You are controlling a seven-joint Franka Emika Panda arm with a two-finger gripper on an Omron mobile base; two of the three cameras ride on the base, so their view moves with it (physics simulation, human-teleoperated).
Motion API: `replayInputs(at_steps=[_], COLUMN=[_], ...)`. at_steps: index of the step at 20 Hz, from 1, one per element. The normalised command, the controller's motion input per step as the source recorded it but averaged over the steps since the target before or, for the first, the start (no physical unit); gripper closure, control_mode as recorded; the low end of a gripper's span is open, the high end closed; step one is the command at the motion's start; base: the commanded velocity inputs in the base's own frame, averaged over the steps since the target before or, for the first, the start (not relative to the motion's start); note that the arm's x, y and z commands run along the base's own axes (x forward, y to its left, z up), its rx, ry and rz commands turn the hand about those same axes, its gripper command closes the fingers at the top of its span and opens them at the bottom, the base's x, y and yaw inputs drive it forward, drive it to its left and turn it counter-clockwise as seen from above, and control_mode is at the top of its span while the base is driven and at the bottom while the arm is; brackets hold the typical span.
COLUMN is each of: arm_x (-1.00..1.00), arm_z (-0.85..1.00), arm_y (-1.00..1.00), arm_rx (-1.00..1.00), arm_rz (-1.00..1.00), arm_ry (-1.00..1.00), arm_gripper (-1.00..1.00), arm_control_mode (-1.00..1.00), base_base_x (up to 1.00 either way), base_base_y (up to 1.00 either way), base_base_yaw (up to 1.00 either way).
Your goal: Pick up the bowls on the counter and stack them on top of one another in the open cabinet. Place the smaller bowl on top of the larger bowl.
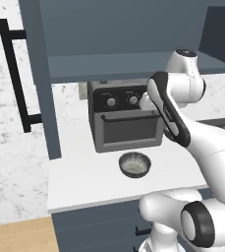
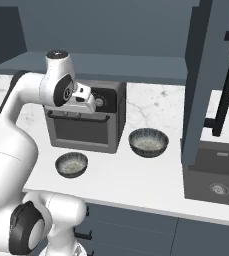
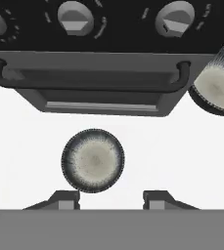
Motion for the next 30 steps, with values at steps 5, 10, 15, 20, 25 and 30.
replayInputs(at_steps=[5, 10, 15, 20, 25, 30], arm_x=[0.04, 0.00, 0.00, 0.04, 0.25, 0.22], arm_z=[-0.78, -1.00, -0.81, -0.70, -0.63, -0.34], arm_y=[-0.16, -0.05, 0.11, 0.13, 0.00, 0.00], arm_rx=[-0.01, -0.02, 0.00, 0.00, 0.00, 0.01], arm_rz=[-0.02, -0.03, -0.03, -0.03, -0.04, -0.01], arm_ry=[0.09, 0.13, 0.01, 0.00, 0.00, 0.00], arm_gripper=[-1.00, -1.00, -1.00, -1.00, -1.00, -1.00], arm_control_mode=[-1.00, -1.00, -1.00, -1.00, -1.00, -1.00], base_base_x=[0.00, 0.00, 0.00, 0.00, 0.00, 0.00], base_base_y=[0.00, 0.00, 0.00, 0.00, 0.00, 0.00], base_base_yaw=[0.00, 0.00, 0.00, 0.00, 0.00, 0.00])
